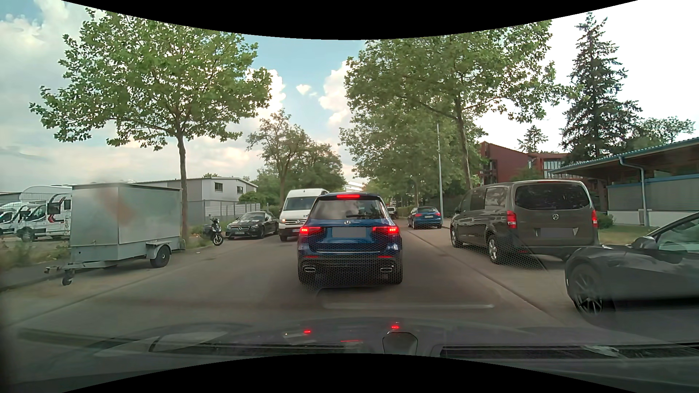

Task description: Follow the waypoints while adhering to traffic rules and regulations

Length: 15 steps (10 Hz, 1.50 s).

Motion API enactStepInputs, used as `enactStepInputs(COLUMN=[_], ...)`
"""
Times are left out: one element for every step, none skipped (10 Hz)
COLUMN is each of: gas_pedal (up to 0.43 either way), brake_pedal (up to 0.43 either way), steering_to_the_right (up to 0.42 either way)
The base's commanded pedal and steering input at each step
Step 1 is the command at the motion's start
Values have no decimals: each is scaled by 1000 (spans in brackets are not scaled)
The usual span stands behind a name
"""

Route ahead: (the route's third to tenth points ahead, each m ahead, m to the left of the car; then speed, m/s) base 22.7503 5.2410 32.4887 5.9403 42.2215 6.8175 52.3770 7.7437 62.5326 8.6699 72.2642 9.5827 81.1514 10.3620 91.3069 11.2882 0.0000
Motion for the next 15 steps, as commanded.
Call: enactStepInputs(gas_pedal=[0, 0, 0, 0, 0, 0, 0, 0, 0, 0, 0, 0, 0, 0, 0], brake_pedal=[189, 189, 189, 189, 189, 189, 189, 189, 189, 189, 189, 189, 189, 189, 189], steering_to_the_right=[9, 9, 9, 9, 9, 9, 9, 9, 9, 9, 9, 9, 9, 9, 9])
